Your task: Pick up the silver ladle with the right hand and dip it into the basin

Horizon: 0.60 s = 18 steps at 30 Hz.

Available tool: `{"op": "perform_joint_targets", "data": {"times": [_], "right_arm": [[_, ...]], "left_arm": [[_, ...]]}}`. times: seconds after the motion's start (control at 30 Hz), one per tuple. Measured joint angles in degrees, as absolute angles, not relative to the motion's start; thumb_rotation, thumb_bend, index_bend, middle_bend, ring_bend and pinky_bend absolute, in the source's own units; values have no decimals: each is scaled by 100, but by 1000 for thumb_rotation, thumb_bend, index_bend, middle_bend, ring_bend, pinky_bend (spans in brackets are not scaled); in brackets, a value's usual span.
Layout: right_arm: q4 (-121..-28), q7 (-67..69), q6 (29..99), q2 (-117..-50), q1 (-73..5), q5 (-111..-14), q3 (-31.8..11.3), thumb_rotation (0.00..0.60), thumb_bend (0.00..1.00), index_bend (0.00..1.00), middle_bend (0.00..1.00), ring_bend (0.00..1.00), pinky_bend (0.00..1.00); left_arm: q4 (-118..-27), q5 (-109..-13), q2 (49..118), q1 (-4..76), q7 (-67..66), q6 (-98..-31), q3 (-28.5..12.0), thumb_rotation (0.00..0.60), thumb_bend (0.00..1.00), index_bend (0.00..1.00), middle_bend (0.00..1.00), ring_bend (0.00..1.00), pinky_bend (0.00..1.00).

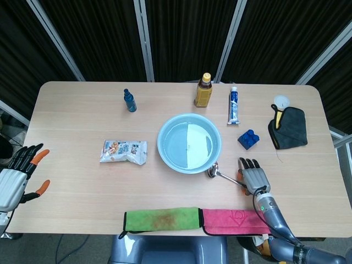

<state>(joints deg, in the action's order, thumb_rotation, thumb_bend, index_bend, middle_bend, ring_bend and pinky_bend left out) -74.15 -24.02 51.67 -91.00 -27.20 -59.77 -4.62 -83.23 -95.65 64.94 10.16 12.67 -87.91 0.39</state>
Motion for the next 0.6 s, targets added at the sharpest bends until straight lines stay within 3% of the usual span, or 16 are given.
{"op": "perform_joint_targets", "data": {"times": [0.23,0.6], "right_arm": [[-7246,-2401,5063,-9224,-2792,-5902,-455,600,180,477,0,0,0],[-7257,-2624,5148,-9324,-2816,-5779,-403,600,333,579,0,0,0]], "left_arm": [[-8311,-9528,6489,1018,1297,-8782,25,600,353,91,0,0,0],[-8290,-9520,6461,1025,1432,-8815,3,600,354,91,0,0,0]]}}
